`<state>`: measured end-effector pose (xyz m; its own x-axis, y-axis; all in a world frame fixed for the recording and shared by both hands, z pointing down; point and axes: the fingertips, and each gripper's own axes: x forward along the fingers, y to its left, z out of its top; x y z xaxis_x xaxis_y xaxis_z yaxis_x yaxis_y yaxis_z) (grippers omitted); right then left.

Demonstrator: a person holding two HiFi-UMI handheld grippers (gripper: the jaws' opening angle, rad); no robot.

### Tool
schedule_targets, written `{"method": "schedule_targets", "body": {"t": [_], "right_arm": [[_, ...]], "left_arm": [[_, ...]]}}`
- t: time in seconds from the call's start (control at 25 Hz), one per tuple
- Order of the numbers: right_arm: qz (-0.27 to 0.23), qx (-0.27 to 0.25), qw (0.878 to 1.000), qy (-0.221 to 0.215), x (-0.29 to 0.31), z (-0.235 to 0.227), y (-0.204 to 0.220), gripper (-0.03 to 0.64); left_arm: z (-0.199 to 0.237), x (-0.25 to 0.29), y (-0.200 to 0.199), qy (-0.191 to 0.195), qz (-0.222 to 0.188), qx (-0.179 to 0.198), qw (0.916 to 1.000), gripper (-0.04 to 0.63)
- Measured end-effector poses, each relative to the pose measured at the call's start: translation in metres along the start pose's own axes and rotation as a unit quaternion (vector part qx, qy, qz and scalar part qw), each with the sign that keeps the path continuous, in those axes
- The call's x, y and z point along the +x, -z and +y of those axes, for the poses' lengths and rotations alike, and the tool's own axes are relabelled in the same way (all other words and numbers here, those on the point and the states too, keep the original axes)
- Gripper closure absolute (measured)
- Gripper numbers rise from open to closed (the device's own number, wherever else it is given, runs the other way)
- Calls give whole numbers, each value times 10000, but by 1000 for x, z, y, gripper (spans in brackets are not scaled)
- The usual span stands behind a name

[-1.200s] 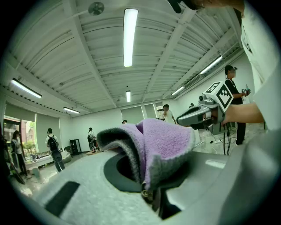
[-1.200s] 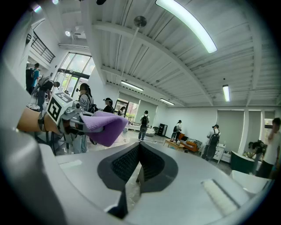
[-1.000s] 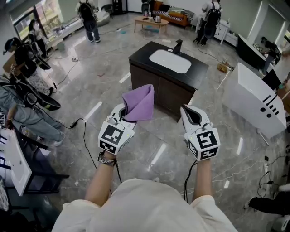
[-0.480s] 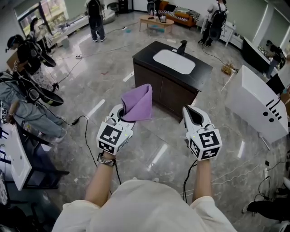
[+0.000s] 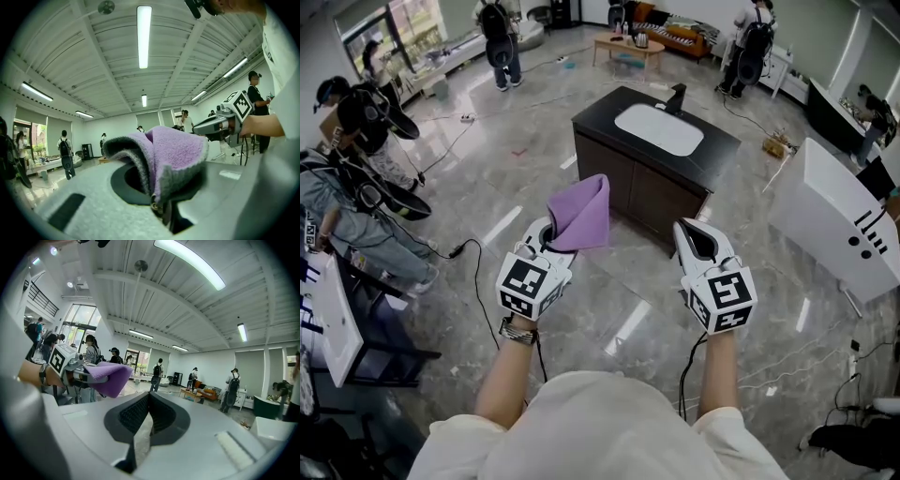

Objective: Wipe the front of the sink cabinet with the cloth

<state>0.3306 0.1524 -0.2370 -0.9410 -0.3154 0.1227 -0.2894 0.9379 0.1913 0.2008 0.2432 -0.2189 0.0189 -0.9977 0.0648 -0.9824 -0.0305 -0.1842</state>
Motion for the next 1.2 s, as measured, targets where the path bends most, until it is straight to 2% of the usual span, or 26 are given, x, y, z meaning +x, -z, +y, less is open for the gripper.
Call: {"method": "schedule_targets", "body": {"t": [0.28, 0.6, 0.88, 1.2], "right_arm": [[-122, 85, 9998, -124, 6, -20, 7, 609], [-79, 222, 9994, -245, 41, -27, 20, 609], [-13, 335, 9994, -93, 106, -53, 21, 609], [-115, 130, 9995, -273, 215, -56, -2, 609]], "left_arm": [[-4, 12, 2, -237, 46, -50, 9997, 548], [28, 23, 24, -467, 125, -262, 9985, 548], [85, 65, 39, -383, 131, -295, 9987, 548], [175, 116, 49, -190, 103, -236, 9995, 548]]}}
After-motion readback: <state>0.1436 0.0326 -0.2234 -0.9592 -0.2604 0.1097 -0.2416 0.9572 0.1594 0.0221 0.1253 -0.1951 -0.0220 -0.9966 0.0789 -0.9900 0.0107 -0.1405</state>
